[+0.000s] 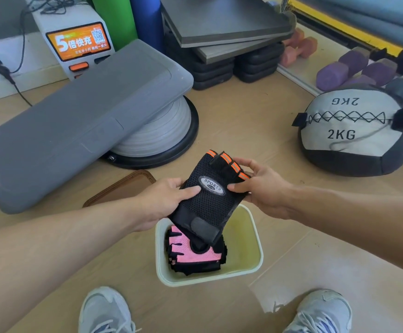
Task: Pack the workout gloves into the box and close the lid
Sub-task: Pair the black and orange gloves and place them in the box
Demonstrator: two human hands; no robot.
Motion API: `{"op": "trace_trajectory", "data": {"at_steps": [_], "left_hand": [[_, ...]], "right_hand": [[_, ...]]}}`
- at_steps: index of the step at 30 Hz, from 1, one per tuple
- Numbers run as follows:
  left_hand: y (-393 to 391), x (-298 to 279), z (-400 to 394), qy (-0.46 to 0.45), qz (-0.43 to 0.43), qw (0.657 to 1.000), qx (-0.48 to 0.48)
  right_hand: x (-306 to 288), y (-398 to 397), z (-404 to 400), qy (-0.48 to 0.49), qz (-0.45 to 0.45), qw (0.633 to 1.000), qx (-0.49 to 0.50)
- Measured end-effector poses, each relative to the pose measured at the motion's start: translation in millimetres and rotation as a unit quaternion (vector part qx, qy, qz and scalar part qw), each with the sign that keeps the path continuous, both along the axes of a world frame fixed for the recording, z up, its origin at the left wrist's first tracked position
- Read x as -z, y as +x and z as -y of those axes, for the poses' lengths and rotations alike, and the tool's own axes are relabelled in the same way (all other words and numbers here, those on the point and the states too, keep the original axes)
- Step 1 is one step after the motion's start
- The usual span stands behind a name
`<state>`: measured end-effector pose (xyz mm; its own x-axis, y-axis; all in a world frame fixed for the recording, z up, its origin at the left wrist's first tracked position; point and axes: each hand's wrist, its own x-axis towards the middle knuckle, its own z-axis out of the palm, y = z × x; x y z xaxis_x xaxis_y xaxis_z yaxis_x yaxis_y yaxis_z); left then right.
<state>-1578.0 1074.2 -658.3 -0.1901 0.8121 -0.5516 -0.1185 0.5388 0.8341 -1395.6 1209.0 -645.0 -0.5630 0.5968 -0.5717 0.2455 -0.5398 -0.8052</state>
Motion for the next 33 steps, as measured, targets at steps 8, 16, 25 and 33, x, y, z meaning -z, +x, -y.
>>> {"op": "trace_trajectory", "data": {"at_steps": [8, 16, 25, 33], "left_hand": [[-6.8, -5.2, 10.0, -0.069, -0.140, 0.969, 0.193], [-9.8, -0.3, 15.2, -0.040, -0.135, 0.985, 0.094], [-17.0, 14.1, 18.9, -0.084, -0.170, 0.974, 0.123], [-18.0, 24.1, 27.9, -0.160, -0.274, 0.936, 0.155]], "right_hand": [[6.0, 10.1, 7.9, -0.078, 0.080, 0.964, -0.242], [34.0, 17.3, 3.8, -0.104, 0.102, 0.977, -0.155], [50.0, 19.6, 11.5, -0.034, 0.143, 0.959, -0.242], [93.0, 2.4, 36.7, -0.053, 0.215, 0.946, -0.236]]}}
